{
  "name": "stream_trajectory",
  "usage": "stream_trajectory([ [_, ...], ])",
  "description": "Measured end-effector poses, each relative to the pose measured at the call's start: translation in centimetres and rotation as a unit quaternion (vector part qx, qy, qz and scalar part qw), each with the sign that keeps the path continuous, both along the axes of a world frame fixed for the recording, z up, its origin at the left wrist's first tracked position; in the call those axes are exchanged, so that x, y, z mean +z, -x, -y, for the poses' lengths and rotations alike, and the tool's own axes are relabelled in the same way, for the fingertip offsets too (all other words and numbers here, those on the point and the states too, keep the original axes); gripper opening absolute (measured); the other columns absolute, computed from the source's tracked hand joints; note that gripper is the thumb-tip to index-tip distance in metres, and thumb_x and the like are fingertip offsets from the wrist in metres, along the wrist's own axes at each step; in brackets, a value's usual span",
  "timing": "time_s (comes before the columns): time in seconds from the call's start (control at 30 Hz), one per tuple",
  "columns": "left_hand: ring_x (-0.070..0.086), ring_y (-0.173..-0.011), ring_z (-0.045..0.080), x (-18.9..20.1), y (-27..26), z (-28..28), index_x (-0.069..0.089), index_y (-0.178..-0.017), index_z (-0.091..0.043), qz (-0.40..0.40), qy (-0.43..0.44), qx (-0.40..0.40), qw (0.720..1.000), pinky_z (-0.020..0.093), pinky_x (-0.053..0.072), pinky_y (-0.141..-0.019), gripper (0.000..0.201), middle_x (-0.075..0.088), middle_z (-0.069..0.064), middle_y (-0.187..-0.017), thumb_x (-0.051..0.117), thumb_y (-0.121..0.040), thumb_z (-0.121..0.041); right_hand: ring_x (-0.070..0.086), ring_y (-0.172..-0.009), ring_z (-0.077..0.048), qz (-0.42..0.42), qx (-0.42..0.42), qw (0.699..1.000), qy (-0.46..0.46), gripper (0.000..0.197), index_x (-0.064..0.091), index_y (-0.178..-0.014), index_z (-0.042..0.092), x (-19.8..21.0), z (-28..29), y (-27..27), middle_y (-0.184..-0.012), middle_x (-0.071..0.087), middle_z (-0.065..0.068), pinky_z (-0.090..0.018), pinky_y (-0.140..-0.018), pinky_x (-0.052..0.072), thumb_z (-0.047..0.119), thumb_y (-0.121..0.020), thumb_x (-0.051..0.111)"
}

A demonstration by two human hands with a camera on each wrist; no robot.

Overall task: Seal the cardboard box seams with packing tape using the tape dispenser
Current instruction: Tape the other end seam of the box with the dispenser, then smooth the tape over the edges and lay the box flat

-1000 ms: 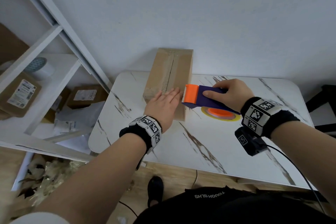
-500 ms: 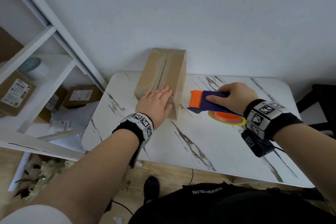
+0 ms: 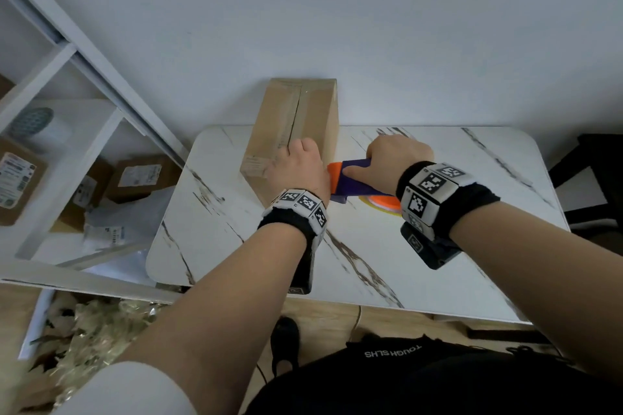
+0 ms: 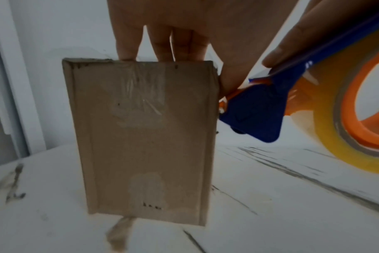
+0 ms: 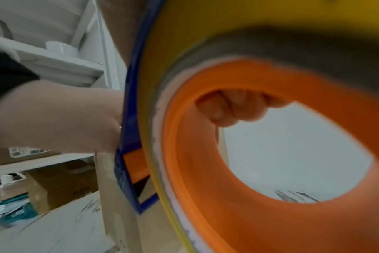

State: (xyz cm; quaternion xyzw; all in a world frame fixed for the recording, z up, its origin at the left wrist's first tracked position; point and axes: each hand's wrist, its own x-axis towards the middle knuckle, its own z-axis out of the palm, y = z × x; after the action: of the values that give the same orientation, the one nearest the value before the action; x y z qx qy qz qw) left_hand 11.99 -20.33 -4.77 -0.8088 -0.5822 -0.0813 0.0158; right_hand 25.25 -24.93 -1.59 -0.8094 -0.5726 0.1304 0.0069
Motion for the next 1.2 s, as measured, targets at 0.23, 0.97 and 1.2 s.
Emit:
stream_trajectory([
  [0.23,0.059,-0.087,0.027,0.0,0.1,0.1,0.055,-0.094,-0.009,0.001,0.000,0.011,1.000,0.035,0.047,-0.067,0.023,0.061,0.009,-0.095,0.066,-0.077,-0.021,0.054,-0.070,-0.024,0.045,-0.003,0.999,0.002,0.038,0.047,-0.059,0.017,0.3,-0.9,0.8,-0.065,0.052,0.000,-0.021,-0.052,0.030,0.047,-0.081,0.055],
  [0.97,0.052,-0.101,0.027,0.8,2.4,0.6,0.048,-0.110,-0.012,-0.012,0.044,-0.084,0.995,0.036,0.040,-0.083,0.053,0.054,0.007,-0.112,0.065,-0.074,-0.047,0.055,-0.062,-0.026,0.030,-0.025,0.996,0.082,0.043,0.038,-0.128,0.010,-8.4,2.5,1.6,-0.064,0.052,0.000,-0.022,-0.046,0.029,0.034,-0.093,0.044],
  [1.2,0.041,-0.129,0.019,2.6,7.2,-2.2,0.053,-0.126,-0.019,0.120,0.077,-0.132,0.981,0.040,0.029,-0.113,0.037,0.049,0.000,-0.137,0.049,-0.092,-0.033,0.048,-0.113,-0.030,0.026,-0.001,0.998,-0.057,0.032,0.055,-0.118,0.011,-3.9,1.2,4.9,-0.121,0.052,-0.010,-0.038,-0.095,0.036,0.024,-0.092,0.040],
])
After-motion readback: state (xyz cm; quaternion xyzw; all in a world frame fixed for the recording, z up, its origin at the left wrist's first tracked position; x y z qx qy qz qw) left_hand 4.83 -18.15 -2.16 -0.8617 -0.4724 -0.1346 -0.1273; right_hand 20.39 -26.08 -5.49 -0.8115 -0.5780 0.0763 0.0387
